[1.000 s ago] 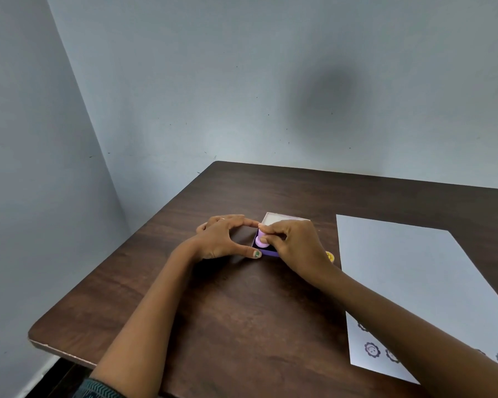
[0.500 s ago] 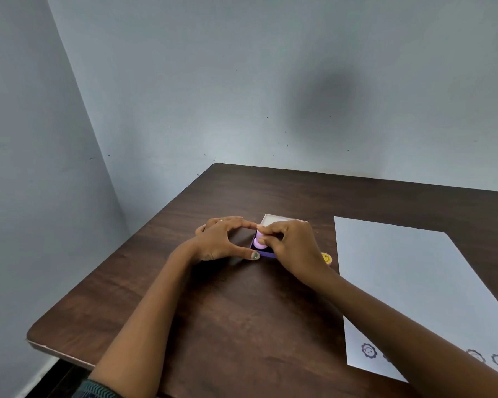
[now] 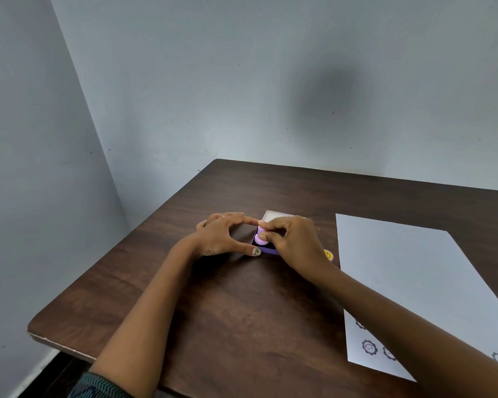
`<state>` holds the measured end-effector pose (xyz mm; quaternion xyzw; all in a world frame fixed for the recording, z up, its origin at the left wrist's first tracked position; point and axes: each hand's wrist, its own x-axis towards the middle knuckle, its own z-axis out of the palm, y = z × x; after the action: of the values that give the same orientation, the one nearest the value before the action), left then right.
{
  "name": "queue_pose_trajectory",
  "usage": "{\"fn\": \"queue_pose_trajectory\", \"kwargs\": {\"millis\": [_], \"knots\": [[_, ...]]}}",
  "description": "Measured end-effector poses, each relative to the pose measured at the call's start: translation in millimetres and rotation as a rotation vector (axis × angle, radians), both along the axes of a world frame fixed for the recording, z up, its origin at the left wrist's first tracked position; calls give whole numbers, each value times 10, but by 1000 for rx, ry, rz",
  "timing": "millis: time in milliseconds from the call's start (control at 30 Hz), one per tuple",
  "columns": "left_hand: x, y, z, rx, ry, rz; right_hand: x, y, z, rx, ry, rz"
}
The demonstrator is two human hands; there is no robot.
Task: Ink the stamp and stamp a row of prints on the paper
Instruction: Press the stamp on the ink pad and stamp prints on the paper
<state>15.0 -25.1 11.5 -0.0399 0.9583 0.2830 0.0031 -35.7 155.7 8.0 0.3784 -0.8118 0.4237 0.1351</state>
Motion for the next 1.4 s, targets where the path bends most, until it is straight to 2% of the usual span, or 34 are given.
{"fn": "queue_pose_trajectory", "kwargs": {"millis": [167,267,433,500,567,633,700,767,833,900,1233,1300,1400], "knots": [[-5,3,-1,1,2,0,19,27,-23,105,152,47],[1,11,0,3,2,-4,17,16,-8,61,48,17],[12,15,16,9,4,-2,-12,3,141,162,-9,14],[4,10,13,1,-3,-2,-49,25,207,79,-96,-14],[-5,0,5,-5,-13,-3,-67,57,240,-64,-244,-65],[-19,-8,-1,-12,-21,-4,-65,112,272,-284,-543,-47],[-28,-10,2,-18,-28,-2,-47,189,340,-521,-884,65],[-36,-7,8,-19,-38,-6,-30,291,423,-681,-1140,178],[-31,-3,8,-14,-45,-10,-8,384,481,-762,-1299,250],[-22,3,12,1,-48,-2,22,456,517,-801,-1373,293],[-8,145,13,75,42,73,119,785,583,-907,-1405,358],[-21,196,15,23,101,86,108,905,570,-934,-1376,344],[-62,370,48,-161,212,77,73,1176,527,-953,-1234,295]]}}
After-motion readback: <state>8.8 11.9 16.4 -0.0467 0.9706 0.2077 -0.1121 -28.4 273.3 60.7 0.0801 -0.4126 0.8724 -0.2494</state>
